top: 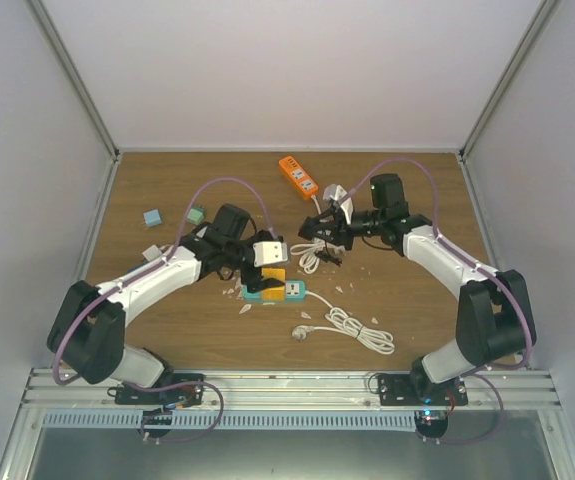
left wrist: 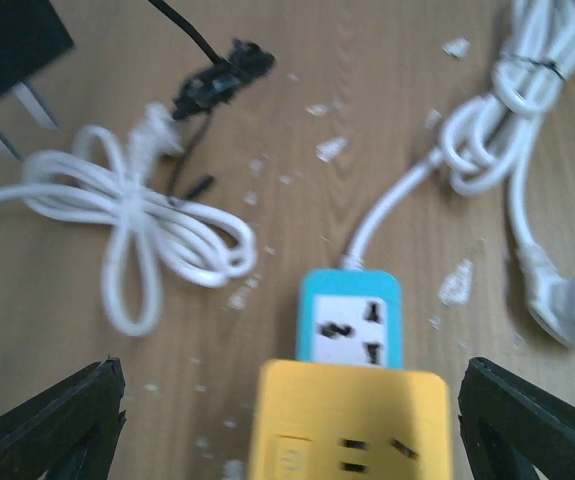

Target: Pull the plug off the socket

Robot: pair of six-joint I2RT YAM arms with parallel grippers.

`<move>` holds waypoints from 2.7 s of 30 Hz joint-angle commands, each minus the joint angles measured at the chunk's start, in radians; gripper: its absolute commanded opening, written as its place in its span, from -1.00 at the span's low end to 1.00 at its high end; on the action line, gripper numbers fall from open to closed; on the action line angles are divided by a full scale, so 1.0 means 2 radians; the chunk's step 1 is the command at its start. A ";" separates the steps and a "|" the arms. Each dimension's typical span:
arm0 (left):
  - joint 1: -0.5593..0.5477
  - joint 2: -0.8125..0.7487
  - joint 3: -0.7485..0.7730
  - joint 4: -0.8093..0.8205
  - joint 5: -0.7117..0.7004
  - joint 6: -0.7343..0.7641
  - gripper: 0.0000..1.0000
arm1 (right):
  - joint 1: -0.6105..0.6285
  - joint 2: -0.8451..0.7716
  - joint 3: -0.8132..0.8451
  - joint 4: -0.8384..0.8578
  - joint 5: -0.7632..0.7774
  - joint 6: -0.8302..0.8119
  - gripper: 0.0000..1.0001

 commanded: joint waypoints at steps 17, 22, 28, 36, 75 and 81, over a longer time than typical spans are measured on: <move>-0.004 -0.006 0.130 0.122 -0.179 -0.129 0.61 | 0.001 0.038 0.021 0.264 -0.020 0.368 -0.87; -0.015 0.008 0.146 0.127 -0.186 -0.131 0.54 | 0.008 0.046 0.018 0.295 -0.014 0.400 -0.84; -0.021 0.022 0.154 0.141 -0.202 -0.142 0.46 | 0.017 0.060 0.018 0.327 -0.014 0.428 -0.83; -0.024 0.039 0.169 0.151 -0.231 -0.156 -0.10 | 0.027 0.070 0.014 0.338 -0.008 0.448 -0.79; 0.167 0.258 0.353 -0.080 -0.162 -0.077 -0.78 | -0.018 0.006 -0.004 0.091 -0.013 0.142 0.96; 0.189 0.341 0.433 -0.078 -0.178 -0.098 -0.77 | -0.018 0.004 -0.008 0.091 -0.012 0.139 0.97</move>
